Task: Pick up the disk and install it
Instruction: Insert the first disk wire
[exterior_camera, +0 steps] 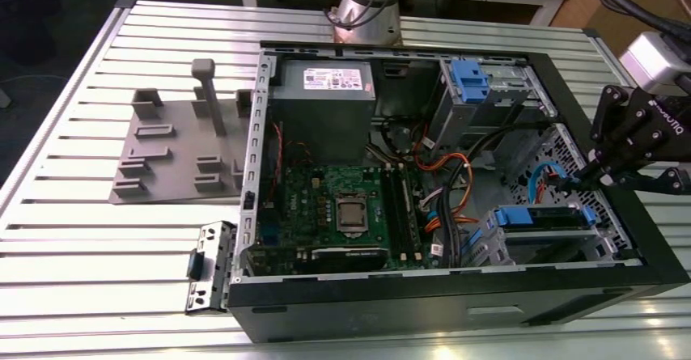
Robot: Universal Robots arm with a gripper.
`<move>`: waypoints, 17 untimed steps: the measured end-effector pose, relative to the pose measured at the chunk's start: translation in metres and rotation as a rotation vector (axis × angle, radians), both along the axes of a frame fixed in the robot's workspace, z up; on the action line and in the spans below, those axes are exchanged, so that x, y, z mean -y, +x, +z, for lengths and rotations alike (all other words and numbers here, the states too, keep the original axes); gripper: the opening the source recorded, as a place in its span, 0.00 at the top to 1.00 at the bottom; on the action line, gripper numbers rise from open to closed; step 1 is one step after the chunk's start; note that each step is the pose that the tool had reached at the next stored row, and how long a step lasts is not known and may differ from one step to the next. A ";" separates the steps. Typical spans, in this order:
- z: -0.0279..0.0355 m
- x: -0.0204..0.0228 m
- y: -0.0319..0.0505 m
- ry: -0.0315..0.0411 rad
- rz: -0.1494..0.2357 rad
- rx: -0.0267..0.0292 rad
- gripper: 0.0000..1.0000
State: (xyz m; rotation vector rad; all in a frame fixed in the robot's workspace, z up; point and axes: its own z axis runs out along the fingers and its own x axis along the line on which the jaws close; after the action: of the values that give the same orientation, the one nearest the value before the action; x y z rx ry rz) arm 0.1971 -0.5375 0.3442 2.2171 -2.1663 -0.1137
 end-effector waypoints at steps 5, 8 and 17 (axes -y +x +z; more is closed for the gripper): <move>0.0001 0.0008 -0.0006 -0.0007 0.000 0.0001 0.84; 0.0000 0.0044 -0.0034 -0.0006 0.003 0.0003 0.84; -0.0009 0.0191 -0.0149 -0.0003 0.005 0.0006 0.84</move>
State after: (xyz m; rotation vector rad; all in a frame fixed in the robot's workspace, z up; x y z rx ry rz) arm 0.1821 -0.5566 0.3433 2.2223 -2.1612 -0.1125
